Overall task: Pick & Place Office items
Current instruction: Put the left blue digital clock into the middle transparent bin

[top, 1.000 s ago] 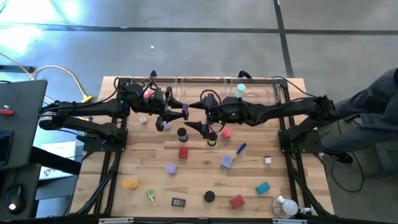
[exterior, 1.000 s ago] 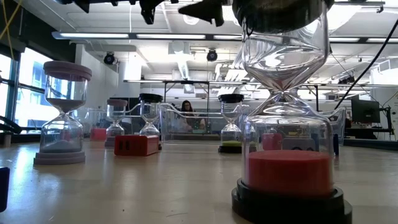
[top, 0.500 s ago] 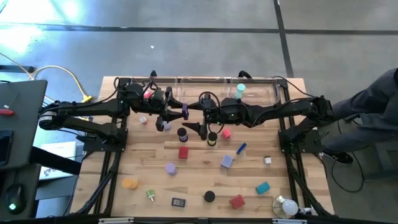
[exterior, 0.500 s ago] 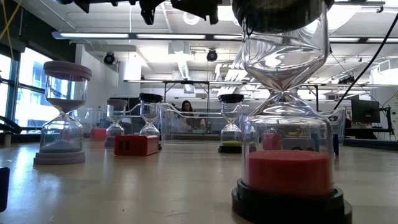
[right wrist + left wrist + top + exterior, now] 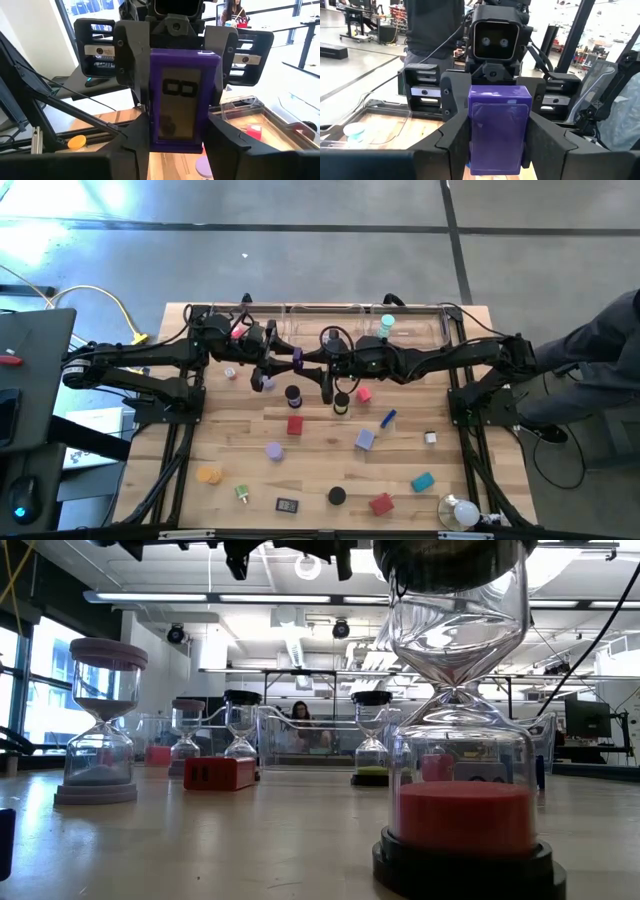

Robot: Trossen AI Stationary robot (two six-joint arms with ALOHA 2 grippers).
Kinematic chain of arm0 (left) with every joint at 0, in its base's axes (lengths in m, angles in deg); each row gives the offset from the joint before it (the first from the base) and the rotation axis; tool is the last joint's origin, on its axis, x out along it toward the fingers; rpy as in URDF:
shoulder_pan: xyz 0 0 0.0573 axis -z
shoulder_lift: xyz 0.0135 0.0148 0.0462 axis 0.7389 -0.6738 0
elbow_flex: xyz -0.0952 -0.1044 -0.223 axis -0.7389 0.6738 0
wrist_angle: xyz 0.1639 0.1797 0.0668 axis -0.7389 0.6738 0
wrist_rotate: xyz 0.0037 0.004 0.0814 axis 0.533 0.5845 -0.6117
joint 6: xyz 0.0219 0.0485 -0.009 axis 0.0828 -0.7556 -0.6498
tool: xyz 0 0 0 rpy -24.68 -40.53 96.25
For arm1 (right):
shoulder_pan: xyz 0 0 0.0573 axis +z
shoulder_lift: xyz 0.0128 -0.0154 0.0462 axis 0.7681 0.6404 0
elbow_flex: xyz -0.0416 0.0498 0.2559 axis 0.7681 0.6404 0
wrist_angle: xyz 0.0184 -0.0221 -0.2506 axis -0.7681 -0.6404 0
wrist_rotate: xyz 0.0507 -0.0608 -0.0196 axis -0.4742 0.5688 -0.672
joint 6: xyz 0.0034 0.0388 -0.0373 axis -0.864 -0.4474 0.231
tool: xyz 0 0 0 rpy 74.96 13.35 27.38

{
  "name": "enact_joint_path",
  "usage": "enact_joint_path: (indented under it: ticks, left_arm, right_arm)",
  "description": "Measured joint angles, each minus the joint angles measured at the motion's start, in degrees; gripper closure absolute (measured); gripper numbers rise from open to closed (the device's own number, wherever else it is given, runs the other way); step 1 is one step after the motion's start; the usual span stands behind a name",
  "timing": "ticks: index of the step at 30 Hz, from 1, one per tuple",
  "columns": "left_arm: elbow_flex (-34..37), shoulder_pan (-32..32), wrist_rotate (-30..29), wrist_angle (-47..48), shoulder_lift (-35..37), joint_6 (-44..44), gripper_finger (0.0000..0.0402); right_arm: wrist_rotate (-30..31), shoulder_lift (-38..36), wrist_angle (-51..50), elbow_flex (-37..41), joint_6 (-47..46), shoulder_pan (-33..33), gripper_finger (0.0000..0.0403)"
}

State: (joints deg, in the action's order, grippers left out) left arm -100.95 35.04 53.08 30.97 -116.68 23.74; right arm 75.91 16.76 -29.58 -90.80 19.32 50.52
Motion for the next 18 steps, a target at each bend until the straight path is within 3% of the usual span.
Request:
enact_joint_path:
  ticks: [8, 14, 18]
  left_arm:
    - [0.00, 0.00, 0.04, 0.22, 0.00, 0.10, 0.0236]
    - [0.00, 0.00, 0.01, 0.59, -0.04, 0.30, 0.0235]
    - [0.00, 0.00, 0.00, 0.40, -0.04, 0.08, 0.0235]
  right_arm:
    - [-1.07, 0.00, -0.36, 0.00, -0.07, -0.02, 0.0268]
    - [-1.41, -0.01, -1.43, 0.00, -1.22, 0.02, 0.0216]
    - [-1.36, -0.05, -1.95, 0.00, -1.35, 0.02, 0.0248]
